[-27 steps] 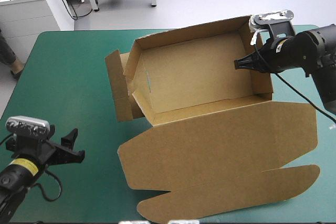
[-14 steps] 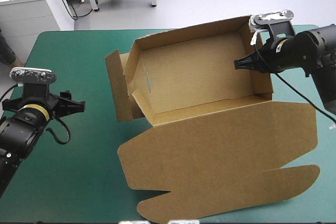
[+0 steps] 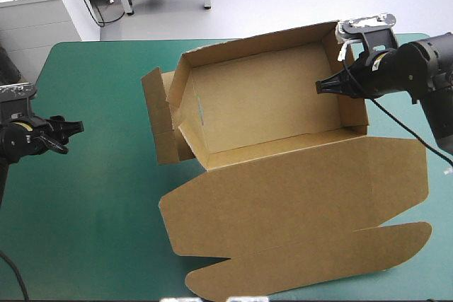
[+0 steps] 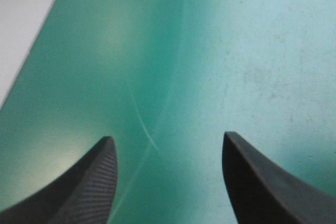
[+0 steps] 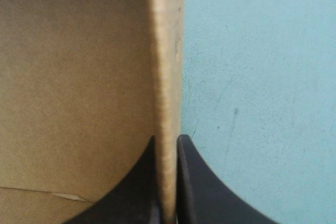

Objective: Fold the box

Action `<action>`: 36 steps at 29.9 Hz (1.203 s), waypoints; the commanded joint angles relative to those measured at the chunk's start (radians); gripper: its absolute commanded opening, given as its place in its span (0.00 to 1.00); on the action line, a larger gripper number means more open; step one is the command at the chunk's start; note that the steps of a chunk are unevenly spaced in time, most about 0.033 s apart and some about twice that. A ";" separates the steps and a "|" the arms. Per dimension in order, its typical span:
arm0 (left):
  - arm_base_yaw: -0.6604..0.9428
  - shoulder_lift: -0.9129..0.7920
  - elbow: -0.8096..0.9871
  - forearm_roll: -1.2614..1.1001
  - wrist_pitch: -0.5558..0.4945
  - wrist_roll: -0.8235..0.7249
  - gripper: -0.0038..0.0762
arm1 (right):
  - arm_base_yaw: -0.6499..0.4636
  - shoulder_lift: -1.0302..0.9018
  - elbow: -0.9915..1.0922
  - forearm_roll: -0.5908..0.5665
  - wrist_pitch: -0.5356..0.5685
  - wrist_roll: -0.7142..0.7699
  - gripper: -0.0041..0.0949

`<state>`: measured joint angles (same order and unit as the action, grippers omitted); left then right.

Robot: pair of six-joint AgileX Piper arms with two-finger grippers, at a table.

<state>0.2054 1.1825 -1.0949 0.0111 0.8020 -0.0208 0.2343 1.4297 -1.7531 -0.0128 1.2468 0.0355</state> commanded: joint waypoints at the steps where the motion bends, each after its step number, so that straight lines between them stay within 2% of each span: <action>1: 0.126 0.049 -0.036 -0.331 -0.042 0.240 0.57 | -0.002 -0.041 -0.032 0.005 0.003 -0.003 0.02; 5: 0.208 0.116 -0.036 -0.519 0.008 0.355 0.57 | -0.002 -0.041 -0.032 0.005 0.003 -0.006 0.02; 9: 0.213 0.160 -0.036 -0.527 0.010 0.341 0.57 | -0.002 -0.041 -0.032 0.005 0.003 -0.006 0.02; 13: 0.213 0.179 -0.036 -0.629 -0.004 0.351 0.57 | -0.002 -0.041 -0.032 0.005 0.003 -0.006 0.02; 15: 0.209 0.188 -0.036 -0.713 0.019 0.450 0.57 | -0.002 -0.041 -0.032 0.005 0.003 -0.008 0.02; 17: 0.200 0.196 -0.036 -0.838 0.047 0.625 0.57 | -0.002 -0.041 -0.032 0.005 0.003 -0.008 0.02; 19: 0.193 0.207 -0.033 -0.922 0.047 0.688 0.57 | -0.002 -0.041 -0.032 0.005 0.003 -0.010 0.02; 23: 0.187 0.242 -0.033 -1.042 0.058 0.792 0.57 | -0.002 -0.041 -0.032 0.005 0.003 -0.012 0.02; 29: 0.170 0.340 -0.031 -1.130 0.148 0.897 0.57 | -0.002 -0.041 -0.032 0.005 0.003 -0.016 0.02; 36: 0.064 0.431 -0.031 -1.250 0.172 1.023 0.57 | -0.002 -0.041 -0.032 0.005 0.003 -0.016 0.02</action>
<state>0.3161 1.6322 -1.0949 -1.1288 0.9485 0.9524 0.2343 1.4297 -1.7531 -0.0118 1.2468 0.0235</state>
